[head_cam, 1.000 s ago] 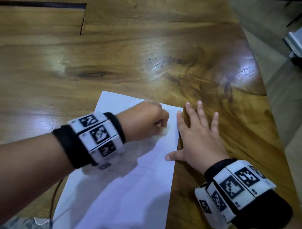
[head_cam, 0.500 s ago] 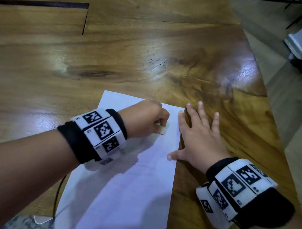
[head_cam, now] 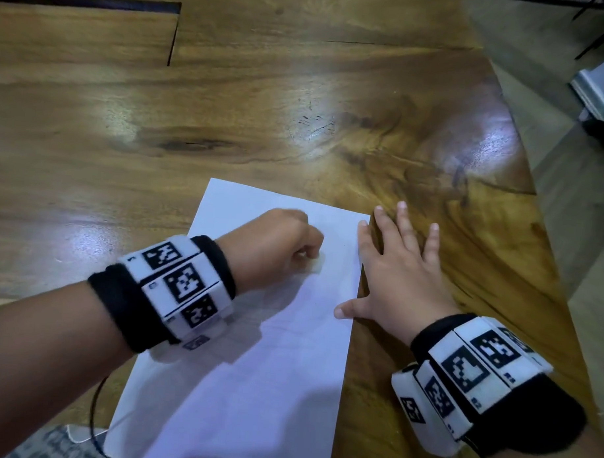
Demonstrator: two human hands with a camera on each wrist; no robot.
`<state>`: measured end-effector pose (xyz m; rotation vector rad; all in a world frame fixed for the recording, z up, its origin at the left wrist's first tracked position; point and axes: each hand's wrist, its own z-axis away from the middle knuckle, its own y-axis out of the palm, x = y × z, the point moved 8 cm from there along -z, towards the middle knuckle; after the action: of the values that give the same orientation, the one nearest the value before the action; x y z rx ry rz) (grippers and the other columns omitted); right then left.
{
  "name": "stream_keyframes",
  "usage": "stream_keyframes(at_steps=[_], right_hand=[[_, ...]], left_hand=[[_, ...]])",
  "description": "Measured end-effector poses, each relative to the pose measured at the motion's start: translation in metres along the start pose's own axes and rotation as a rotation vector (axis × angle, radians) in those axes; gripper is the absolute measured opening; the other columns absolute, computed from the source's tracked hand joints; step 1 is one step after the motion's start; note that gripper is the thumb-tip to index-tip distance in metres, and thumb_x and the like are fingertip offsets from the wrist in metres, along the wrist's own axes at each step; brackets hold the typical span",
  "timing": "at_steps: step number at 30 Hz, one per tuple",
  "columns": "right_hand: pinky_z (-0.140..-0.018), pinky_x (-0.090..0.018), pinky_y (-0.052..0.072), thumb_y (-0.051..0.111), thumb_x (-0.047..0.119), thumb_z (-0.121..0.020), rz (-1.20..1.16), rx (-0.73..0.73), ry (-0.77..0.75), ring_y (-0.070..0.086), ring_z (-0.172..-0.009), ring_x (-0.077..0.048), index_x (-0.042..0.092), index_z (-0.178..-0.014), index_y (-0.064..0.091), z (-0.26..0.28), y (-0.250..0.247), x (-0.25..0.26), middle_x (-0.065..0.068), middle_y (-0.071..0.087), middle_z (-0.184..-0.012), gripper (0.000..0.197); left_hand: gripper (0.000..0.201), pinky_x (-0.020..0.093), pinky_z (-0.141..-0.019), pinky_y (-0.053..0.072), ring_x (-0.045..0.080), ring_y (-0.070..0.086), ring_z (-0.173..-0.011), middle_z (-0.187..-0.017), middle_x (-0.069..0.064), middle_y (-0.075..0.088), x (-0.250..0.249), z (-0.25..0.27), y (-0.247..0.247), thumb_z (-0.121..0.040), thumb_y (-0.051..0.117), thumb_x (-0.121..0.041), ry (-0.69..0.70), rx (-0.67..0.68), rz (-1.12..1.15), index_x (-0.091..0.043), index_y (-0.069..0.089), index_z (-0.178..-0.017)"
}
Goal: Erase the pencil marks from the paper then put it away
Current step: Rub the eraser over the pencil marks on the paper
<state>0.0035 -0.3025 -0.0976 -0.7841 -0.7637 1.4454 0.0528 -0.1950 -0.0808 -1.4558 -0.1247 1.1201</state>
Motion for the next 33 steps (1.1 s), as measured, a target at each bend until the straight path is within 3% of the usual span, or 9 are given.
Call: stream_keyframes(at_steps=[5, 9, 13, 16, 20, 25, 28, 31, 33], right_hand=[[-0.111, -0.060, -0.014, 0.059, 0.071, -0.069, -0.009, -0.014, -0.007, -0.034, -0.137, -0.030, 0.013, -0.149, -0.009, 0.000, 0.001, -0.001, -0.009, -0.024, -0.155, 0.121], [-0.111, -0.060, -0.013, 0.059, 0.071, -0.069, -0.013, -0.014, -0.008, -0.034, -0.137, -0.029, 0.013, -0.149, -0.009, 0.000, 0.001, 0.000, -0.008, -0.023, -0.155, 0.120], [-0.111, -0.060, -0.013, 0.059, 0.071, -0.069, -0.013, -0.009, -0.008, -0.035, -0.137, -0.029, 0.014, -0.149, -0.009, 0.000, 0.000, 0.000, -0.008, -0.024, -0.155, 0.120], [-0.111, -0.059, -0.015, 0.059, 0.071, -0.070, -0.014, -0.004, -0.007, -0.036, -0.137, -0.029, 0.014, -0.149, -0.010, 0.000, 0.001, -0.001, -0.008, -0.025, -0.155, 0.120], [-0.111, -0.059, -0.015, 0.059, 0.071, -0.070, -0.005, -0.002, -0.009, -0.036, -0.136, -0.029, 0.014, -0.149, -0.011, 0.000, 0.002, 0.000, -0.009, -0.026, -0.155, 0.120], [-0.110, -0.059, -0.016, 0.059, 0.069, -0.071, -0.011, -0.001, -0.018, -0.036, -0.136, -0.030, 0.012, -0.149, -0.011, 0.000, 0.001, 0.001, -0.009, -0.026, -0.155, 0.119], [-0.110, -0.059, -0.017, 0.059, 0.069, -0.071, -0.006, -0.002, -0.017, -0.036, -0.136, -0.029, 0.013, -0.149, -0.011, 0.000, 0.001, 0.001, -0.009, -0.027, -0.154, 0.119], [-0.110, -0.059, -0.017, 0.059, 0.070, -0.071, -0.006, 0.000, -0.012, -0.036, -0.137, -0.029, 0.013, -0.149, -0.011, 0.000, 0.001, 0.000, -0.008, -0.027, -0.154, 0.119], [-0.109, -0.059, -0.018, 0.059, 0.070, -0.071, -0.006, -0.002, -0.012, -0.035, -0.137, -0.028, 0.013, -0.149, -0.011, 0.000, 0.001, 0.001, -0.008, -0.027, -0.154, 0.120]], left_hand=[[0.006, 0.015, -0.062, 0.037, 0.011, 0.051, -0.070, -0.075, -0.005, 0.058, 0.004, 0.032, 0.023, -0.073, 0.064, -0.011, -0.006, 0.234, 0.041, -0.015, 0.068, -0.077], [0.009, 0.020, -0.059, 0.034, 0.015, 0.051, -0.073, -0.076, -0.001, 0.058, 0.005, 0.005, 0.001, -0.073, 0.068, -0.015, -0.039, 0.053, 0.029, -0.017, 0.070, -0.082], [0.005, 0.009, -0.056, 0.029, 0.016, 0.046, -0.066, -0.071, -0.001, 0.048, 0.006, 0.010, 0.001, -0.075, 0.069, -0.017, -0.023, -0.012, 0.048, -0.015, 0.065, -0.072], [0.009, 0.018, -0.056, 0.034, 0.019, 0.050, -0.064, -0.070, 0.001, 0.053, 0.009, 0.034, 0.012, -0.073, 0.067, -0.011, 0.009, 0.068, 0.061, -0.016, 0.062, -0.067], [0.010, 0.023, -0.067, 0.040, 0.011, 0.053, -0.073, -0.082, -0.001, 0.061, 0.016, 0.038, 0.017, -0.075, 0.065, -0.012, -0.043, 0.217, 0.040, -0.018, 0.065, -0.082], [0.026, 0.018, -0.067, 0.034, 0.010, 0.047, -0.077, -0.087, -0.005, 0.054, 0.021, 0.016, -0.012, -0.084, 0.059, -0.020, -0.036, 0.123, 0.003, -0.022, 0.060, -0.110], [0.016, 0.016, -0.070, 0.035, 0.003, 0.045, -0.078, -0.086, -0.014, 0.044, 0.017, 0.014, -0.020, -0.089, 0.051, -0.027, 0.134, 0.109, -0.024, -0.022, 0.061, -0.100], [0.037, 0.022, -0.095, 0.037, 0.010, 0.043, -0.122, -0.124, -0.004, 0.052, 0.019, 0.017, -0.005, -0.086, 0.031, -0.042, 0.243, 0.240, -0.064, -0.020, 0.058, -0.098], [0.043, 0.024, -0.113, 0.018, 0.007, 0.018, -0.138, -0.144, -0.005, 0.039, 0.023, 0.019, 0.008, -0.085, 0.024, -0.043, 0.282, 0.325, -0.093, -0.019, 0.055, -0.103]])
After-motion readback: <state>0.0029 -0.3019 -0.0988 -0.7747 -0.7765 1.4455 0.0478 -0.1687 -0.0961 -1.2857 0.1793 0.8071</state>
